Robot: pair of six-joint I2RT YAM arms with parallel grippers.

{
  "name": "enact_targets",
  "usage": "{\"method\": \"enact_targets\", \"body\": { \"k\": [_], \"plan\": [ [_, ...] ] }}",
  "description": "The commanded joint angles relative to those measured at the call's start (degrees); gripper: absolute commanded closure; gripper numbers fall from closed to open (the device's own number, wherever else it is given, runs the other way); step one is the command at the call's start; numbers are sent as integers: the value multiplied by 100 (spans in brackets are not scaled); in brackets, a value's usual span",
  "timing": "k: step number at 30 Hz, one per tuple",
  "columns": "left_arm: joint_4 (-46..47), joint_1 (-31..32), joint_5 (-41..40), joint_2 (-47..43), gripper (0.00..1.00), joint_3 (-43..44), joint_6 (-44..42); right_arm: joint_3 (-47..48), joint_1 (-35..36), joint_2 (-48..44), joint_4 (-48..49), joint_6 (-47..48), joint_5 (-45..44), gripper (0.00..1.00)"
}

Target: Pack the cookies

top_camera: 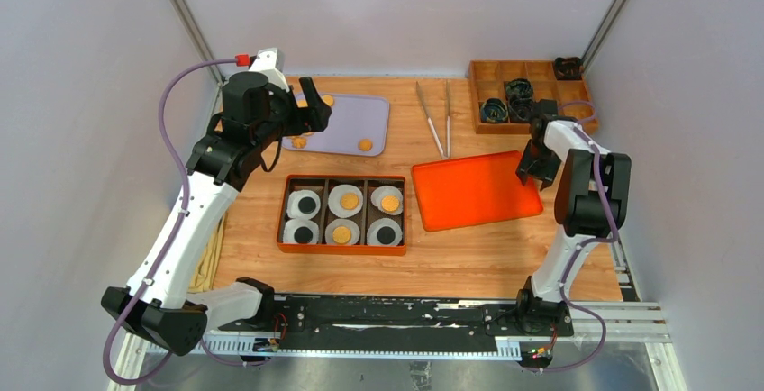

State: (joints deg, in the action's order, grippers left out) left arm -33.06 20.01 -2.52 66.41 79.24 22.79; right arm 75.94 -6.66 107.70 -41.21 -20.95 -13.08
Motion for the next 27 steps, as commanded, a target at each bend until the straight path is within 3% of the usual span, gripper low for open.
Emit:
{"method": "enact_targets", "body": {
  "k": [1, 7, 11, 18, 27],
  "plan": [
    [128, 38, 30, -24, 7, -34, -2, -64, -28, 227, 243, 71, 164, 49],
    [130, 38, 15, -49, 7, -47, -11, -157, -183, 526, 403, 48, 458, 55],
    [126, 38, 24, -24, 7, -57, 4, -327, -330, 608, 610, 71, 849, 66],
    [142, 38, 54, 8, 7, -54, 41, -598, -331, 277, 686, 96, 957, 100],
    [138, 69, 81, 25, 8, -39, 68, -796, -279, -984, 355, 185, 1063, 100]
  ]
}}
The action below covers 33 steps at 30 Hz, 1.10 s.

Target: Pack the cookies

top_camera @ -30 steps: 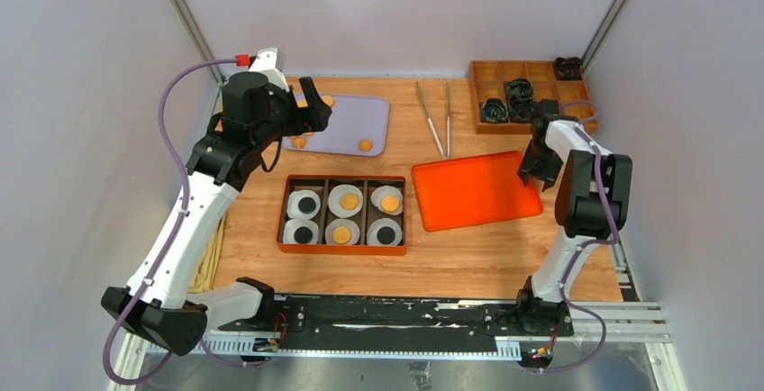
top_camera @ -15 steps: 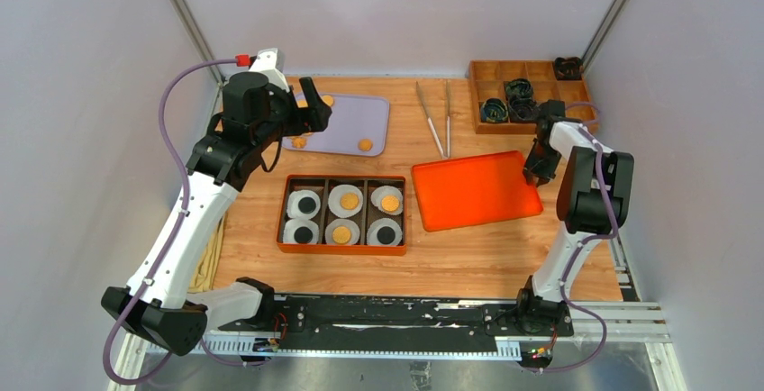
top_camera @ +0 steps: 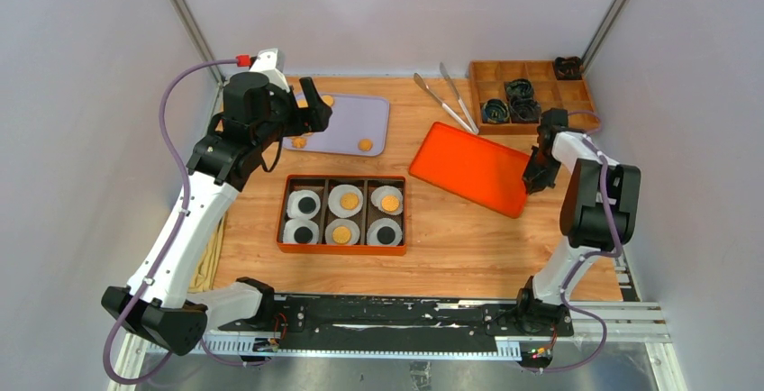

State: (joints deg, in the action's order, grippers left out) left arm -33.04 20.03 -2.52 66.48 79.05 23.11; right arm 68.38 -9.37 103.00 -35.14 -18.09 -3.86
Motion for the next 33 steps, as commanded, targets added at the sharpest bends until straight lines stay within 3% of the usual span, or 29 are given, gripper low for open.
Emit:
{"method": "enact_targets", "body": {
  "k": [1, 14, 24, 27, 32, 33],
  "plan": [
    [134, 70, 85, 31, 8, -10, 35, -28, 2, -627, -336, -87, 180, 100],
    [362, 115, 214, 334, 8, -14, 93, 175, 330, -2704, -1317, 84, 293, 100],
    [1631, 115, 1222, 956, 9, -459, 244, 1154, 330, -3538, -1549, -29, 1457, 100],
    [1925, 115, 1448, 1132, 16, -527, 227, 1437, 330, -3528, -1507, -150, 2051, 100],
    [2746, 117, 2044, 1429, 46, -722, 272, 1771, 339, -3416, -1306, -376, 2763, 100],
    [2863, 115, 2176, 1514, 47, -728, 273, 1808, 345, -3398, -1251, -424, 2858, 100]
  ]
}}
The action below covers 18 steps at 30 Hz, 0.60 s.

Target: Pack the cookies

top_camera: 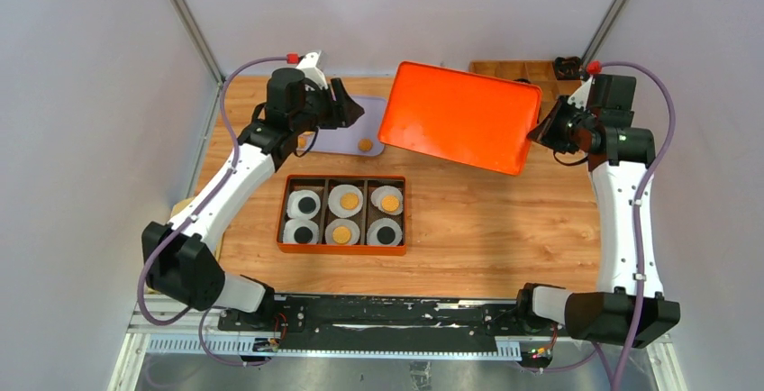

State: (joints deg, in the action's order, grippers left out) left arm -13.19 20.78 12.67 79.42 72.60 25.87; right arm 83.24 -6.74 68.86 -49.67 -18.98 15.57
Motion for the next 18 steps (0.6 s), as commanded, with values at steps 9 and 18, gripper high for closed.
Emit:
{"method": "enact_targets", "body": {
  "k": [9, 18],
  "plan": [
    [1638, 54, 1597, 656, 26, -104, 154, 503, 248, 194, 388, -461, 1267, 100],
    [1884, 144, 1947, 1053, 29, 26, 294, 410, 504, 346, 600, -572, 1239, 100]
  ]
}}
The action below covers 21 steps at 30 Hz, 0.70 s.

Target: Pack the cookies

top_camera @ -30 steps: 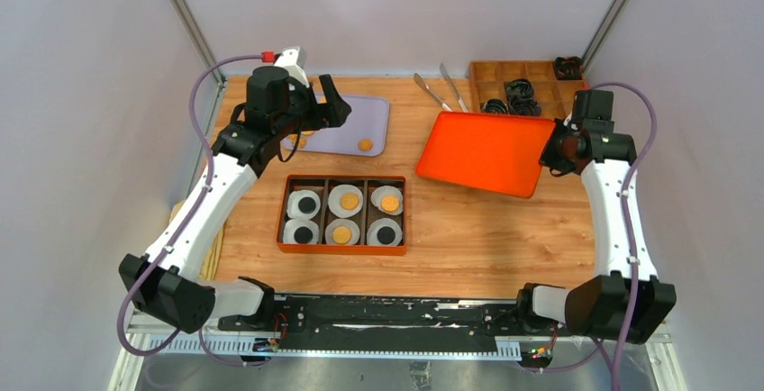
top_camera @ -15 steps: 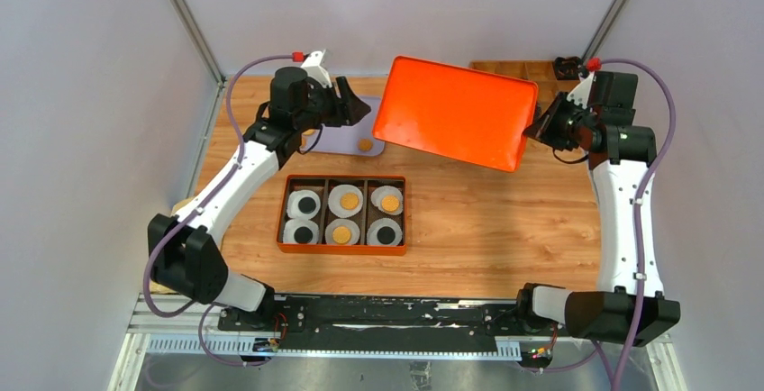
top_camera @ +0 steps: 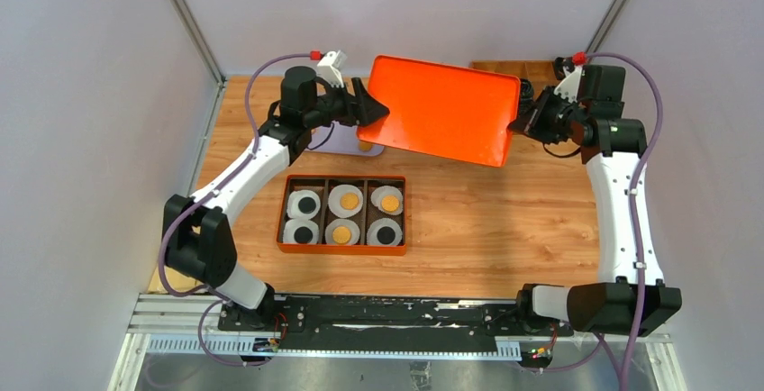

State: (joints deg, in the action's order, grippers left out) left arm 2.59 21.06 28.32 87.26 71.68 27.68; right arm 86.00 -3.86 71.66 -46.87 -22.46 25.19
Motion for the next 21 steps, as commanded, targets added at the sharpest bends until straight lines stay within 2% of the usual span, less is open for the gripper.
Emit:
{"method": "enact_targets", "body": {
  "k": [1, 5, 9, 11, 17, 21],
  "plan": [
    [450, 123, 494, 299, 35, 99, 222, 110, 259, 109, 377, -242, 272, 100],
    [620, 160, 707, 310, 58, 120, 461, -47, 503, 330, 616, -249, 138, 100],
    [619, 162, 672, 82, 75, -1, 518, -45, 856, 564, 653, -27, -359, 98],
    [617, 166, 639, -57, 80, -92, 527, -75, 949, 607, 731, 74, -639, 88],
    [253, 162, 475, -273, 82, -98, 498, -50, 983, 543, 954, 314, -1596, 43],
    [-311, 162, 189, -282, 83, 146, 373, 44, 1039, 471, 996, 582, -1994, 39]
  ]
}}
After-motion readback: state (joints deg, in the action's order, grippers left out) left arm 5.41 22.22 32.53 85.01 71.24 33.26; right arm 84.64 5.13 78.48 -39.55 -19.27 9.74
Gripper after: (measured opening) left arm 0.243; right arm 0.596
